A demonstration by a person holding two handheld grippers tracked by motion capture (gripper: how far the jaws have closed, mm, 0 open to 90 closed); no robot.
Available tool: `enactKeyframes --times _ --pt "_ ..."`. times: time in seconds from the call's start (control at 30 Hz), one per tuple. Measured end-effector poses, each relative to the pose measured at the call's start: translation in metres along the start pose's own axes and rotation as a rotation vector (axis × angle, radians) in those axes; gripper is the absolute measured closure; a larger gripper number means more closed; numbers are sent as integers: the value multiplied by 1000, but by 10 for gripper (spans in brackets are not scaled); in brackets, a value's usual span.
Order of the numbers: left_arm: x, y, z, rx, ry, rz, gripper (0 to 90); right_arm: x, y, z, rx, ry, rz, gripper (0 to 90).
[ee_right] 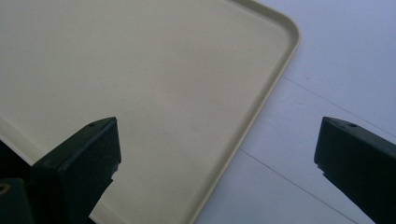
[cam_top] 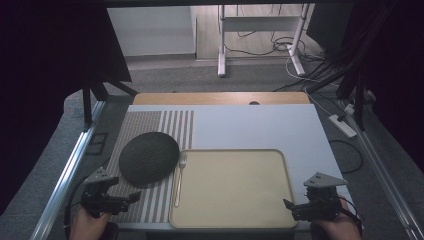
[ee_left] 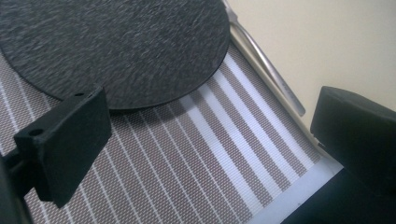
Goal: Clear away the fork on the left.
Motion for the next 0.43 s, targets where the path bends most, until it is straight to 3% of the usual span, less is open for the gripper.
enactKeyframes --times 0.43 --pt "-9 -8 0 20 -21 24 0 0 1 0 -7 -3 5 9"
Point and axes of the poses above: each handheld gripper's, and its own axes: y roughly forward along the jaws, x roughly out of its top, z roughly to its left, the point moved 5 cm from there along y, roughly forward along the jaws, and after that the axes turned 15 degrees about y, right-handed, at the moved point
